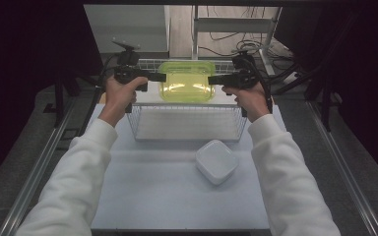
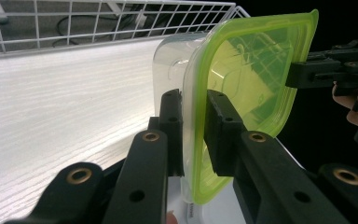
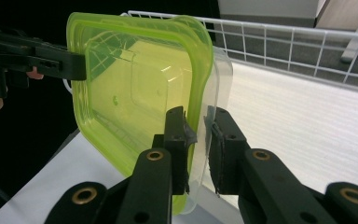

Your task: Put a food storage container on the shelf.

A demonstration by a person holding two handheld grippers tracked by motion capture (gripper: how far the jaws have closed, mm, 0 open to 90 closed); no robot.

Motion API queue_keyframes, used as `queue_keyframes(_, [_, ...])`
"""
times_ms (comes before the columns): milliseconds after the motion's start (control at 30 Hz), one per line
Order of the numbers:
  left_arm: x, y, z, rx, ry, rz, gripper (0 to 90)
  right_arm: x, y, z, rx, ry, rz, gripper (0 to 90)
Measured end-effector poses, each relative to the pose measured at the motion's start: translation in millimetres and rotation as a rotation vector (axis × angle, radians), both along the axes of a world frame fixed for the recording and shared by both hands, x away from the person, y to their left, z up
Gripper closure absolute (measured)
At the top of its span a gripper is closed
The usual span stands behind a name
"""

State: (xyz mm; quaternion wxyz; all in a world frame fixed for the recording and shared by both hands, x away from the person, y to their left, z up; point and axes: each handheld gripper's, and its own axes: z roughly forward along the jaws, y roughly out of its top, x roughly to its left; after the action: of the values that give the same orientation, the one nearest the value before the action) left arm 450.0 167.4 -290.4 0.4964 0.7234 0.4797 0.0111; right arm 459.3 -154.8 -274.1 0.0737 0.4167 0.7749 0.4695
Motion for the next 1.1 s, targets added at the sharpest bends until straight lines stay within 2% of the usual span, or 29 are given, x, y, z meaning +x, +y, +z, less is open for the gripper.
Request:
queue_keyframes(133, [7.5, 0.1, -2.8, -0.002, 0.025, -0.007, 78.2, 6.0, -0.1, -4.3, 0.006, 0.039, -0.013, 77.6])
queue_keyframes(467, [19.8, -5.0, -13.7, -0.001, 0.069, -0.007, 78.5, 17.2, -3.2, -12.3, 0.014, 0.097, -0.033, 77.6])
queue_keyframes(533, [22.4, -4.9, -14.7, -0.022, 0.086, -0.005, 79.1, 20.0, -4.6, -14.2, 0.016, 0.112, -0.038, 77.4])
queue_keyframes(667, [29.2, -4.4, -14.9, -0.03, 0.097, -0.002, 79.3, 26.4, -7.2, -18.2, 0.033, 0.142, -0.04, 77.3])
queue_keyframes(867, [43.2, -2.0, -17.3, -0.066, 0.161, 0.007, 78.8, 40.6, -9.9, -22.4, 0.108, 0.211, -0.06, 76.3])
queue_keyframes(1000, [51.2, -0.6, -21.7, -0.102, 0.198, 0.025, 78.2, 47.2, -7.3, -22.7, 0.104, 0.244, -0.084, 73.8])
queue_keyframes(1100, [55.2, -0.3, -24.7, -0.119, 0.213, 0.034, 77.4, 52.3, -6.9, -24.3, 0.12, 0.275, -0.105, 72.9])
